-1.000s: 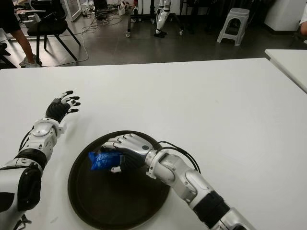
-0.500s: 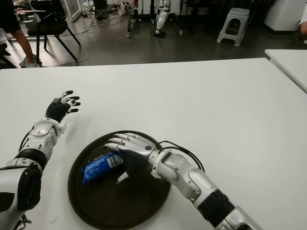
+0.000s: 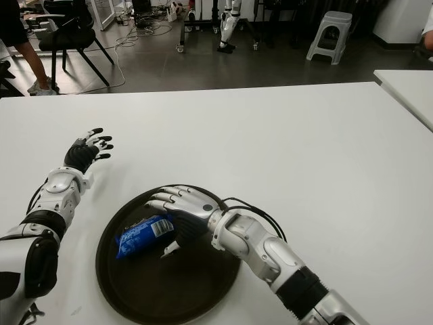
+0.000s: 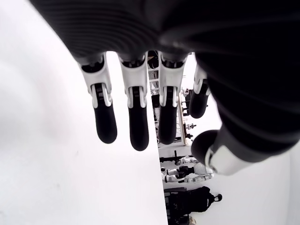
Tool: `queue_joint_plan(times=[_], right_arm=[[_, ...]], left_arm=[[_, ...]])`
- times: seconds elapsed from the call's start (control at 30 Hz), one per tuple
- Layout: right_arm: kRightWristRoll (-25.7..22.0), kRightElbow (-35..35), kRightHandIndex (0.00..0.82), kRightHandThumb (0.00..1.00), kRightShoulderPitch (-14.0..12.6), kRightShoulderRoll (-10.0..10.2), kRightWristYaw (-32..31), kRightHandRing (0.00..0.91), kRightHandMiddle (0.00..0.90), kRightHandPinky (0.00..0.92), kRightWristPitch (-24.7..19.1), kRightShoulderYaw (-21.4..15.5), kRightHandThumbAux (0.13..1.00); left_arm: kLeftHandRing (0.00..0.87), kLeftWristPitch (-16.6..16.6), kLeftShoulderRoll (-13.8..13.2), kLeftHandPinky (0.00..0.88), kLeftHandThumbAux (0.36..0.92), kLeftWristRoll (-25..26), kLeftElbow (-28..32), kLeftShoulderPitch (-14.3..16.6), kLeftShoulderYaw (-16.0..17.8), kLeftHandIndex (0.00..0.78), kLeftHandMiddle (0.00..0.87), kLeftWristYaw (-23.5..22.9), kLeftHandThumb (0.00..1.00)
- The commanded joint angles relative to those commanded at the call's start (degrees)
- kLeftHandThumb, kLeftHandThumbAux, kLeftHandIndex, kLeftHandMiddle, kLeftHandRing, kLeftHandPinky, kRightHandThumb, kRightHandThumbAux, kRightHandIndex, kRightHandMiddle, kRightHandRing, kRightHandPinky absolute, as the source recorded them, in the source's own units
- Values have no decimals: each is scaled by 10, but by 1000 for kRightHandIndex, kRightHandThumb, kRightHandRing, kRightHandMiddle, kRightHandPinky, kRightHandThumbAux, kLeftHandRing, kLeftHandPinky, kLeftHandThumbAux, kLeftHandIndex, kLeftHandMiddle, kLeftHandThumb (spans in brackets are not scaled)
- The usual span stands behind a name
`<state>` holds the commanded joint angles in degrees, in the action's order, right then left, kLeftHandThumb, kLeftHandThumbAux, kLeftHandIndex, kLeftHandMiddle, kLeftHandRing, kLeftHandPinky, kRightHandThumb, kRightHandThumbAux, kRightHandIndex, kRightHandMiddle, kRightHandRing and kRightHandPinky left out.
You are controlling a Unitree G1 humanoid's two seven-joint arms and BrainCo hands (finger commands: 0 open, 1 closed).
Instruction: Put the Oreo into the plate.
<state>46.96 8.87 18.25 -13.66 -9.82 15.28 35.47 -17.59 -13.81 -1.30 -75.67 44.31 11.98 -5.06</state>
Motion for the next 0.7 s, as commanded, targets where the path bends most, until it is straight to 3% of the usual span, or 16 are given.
queue_joint_plan(times=[0.13,0.37,0.47,0.57,0.7], right_arm=[[-13,-13,0,0,9,-11,-4,0,0,0,-4,-23,502],[-64,22,0,0,71,-40,3,0,0,0,15,-97,506],[-82,14,0,0,77,-57,17,0,0,0,7,-139,515],[-87,10,0,0,78,-60,26,0,0,0,-3,-159,529],[-104,94,0,0,98,-69,99,0,0,0,-7,-210,511]], left_arm=[[267,1,-1,294,654,0,0,0,0,156,256,-1,11],[276,3,-1,296,633,2,-1,1,1,165,265,-4,14],[278,3,-1,295,632,3,-1,1,2,168,267,-5,24],[280,3,-2,298,634,3,-1,1,3,170,270,-5,30],[278,6,-3,296,632,4,-3,1,4,164,265,-8,37]])
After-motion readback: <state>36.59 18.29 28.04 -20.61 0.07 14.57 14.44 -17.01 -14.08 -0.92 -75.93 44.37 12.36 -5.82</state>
